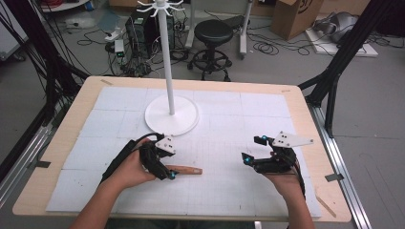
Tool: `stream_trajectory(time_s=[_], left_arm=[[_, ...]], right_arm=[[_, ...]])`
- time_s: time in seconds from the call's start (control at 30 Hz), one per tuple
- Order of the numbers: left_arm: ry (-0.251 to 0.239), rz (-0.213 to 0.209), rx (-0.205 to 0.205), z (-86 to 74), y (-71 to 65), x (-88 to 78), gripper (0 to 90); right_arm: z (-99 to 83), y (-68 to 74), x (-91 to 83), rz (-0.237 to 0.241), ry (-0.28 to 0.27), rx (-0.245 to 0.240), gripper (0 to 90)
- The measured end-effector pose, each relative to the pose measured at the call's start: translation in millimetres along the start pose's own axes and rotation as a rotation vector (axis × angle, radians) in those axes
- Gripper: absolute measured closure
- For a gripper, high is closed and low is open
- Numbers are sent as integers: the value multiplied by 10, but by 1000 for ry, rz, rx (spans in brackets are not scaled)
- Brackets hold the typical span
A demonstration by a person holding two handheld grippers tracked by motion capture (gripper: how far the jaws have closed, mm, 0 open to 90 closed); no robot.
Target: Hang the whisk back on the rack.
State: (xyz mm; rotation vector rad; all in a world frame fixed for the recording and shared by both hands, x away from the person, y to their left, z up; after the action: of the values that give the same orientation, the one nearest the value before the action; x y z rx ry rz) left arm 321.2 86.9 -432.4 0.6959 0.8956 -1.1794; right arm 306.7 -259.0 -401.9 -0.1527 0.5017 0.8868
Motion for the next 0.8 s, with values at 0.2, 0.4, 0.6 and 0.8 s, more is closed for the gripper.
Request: stream_trajectory(time_s=[0.2, 0.4, 0.6, 0.8], left_arm=[[60, -7, 5, -11, 8, 97, 384], [111, -3, -1, -12, 21, 168, 493], [154, -22, 29, 33, 7, 166, 588], [215, -32, 70, 109, -21, 182, 666]], right_arm=[[-8, -2, 19, -2, 6, -4, 182], [-19, 2, 35, 1, 14, 0, 183], [-29, -4, 44, -1, 18, 2, 184], [-28, 4, 42, 2, 18, 3, 185]])
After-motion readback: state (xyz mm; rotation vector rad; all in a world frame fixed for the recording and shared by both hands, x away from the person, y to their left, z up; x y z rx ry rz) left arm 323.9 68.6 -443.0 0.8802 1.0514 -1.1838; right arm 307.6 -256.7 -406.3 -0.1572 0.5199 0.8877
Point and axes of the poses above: each handheld gripper's, and its own axes: x roughly forward along the jaws, z roughly out of its top, y roughly to its left, the point moved 3 cm from there along x, roughly forward along the jaws, and after that the axes turned 5 degrees about y, right-handed, at the moved point
